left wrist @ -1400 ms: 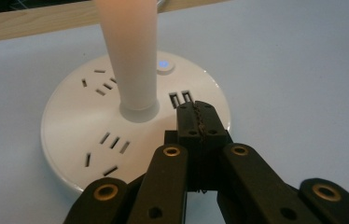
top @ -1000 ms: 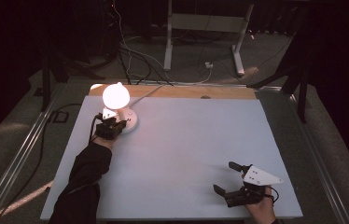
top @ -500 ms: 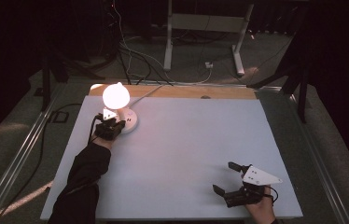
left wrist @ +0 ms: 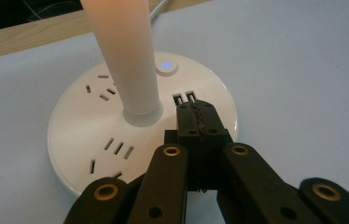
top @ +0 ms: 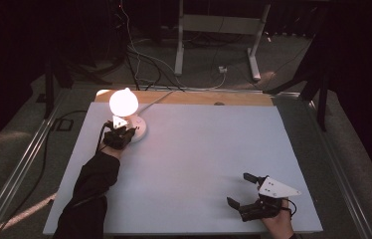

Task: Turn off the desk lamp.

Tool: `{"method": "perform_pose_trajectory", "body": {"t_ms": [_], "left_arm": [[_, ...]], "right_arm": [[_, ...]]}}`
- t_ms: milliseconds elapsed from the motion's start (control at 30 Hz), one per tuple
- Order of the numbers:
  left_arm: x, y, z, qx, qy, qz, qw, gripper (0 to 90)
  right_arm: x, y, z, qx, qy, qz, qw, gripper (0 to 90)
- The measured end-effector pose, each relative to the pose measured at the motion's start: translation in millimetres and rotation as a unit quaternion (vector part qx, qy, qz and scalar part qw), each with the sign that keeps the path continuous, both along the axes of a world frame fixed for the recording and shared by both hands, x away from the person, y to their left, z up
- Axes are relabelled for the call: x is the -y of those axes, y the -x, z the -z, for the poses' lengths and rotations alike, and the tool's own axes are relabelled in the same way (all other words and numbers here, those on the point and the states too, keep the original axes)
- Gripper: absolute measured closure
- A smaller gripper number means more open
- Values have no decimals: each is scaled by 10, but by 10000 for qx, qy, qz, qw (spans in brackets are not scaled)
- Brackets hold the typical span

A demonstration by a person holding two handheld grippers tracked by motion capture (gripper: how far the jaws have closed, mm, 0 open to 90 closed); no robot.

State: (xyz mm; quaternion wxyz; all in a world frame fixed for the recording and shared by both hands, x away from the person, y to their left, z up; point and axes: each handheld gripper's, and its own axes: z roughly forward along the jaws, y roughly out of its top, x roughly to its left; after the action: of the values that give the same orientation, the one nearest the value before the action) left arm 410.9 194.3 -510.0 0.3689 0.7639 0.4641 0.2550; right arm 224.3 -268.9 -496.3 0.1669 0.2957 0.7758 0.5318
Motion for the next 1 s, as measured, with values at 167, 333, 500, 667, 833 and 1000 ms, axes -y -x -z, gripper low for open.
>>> {"method": "perform_pose_trajectory", "body": {"t_ms": [167,333,500,667,833,1000], "left_arm": [[-49,-12,-87,-138,382,24,9992,900],[-51,-1,-214,-78,397,89,9991,900],[-64,-9,-281,-70,455,110,9989,900],[-63,-14,-237,-131,445,148,9988,900],[-57,-29,-154,-199,408,116,9989,900],[-64,-37,-86,-266,398,103,9988,900]], "right_arm": [[9,3,-9,23,-18,17,10000,0],[15,-4,-9,22,-36,26,10000,0],[8,3,-14,26,-27,19,10000,0],[13,-3,-10,20,-38,23,10000,0],[11,-2,-7,11,-23,19,10000,0],[13,-5,-4,-6,-31,24,10000,0]]}}
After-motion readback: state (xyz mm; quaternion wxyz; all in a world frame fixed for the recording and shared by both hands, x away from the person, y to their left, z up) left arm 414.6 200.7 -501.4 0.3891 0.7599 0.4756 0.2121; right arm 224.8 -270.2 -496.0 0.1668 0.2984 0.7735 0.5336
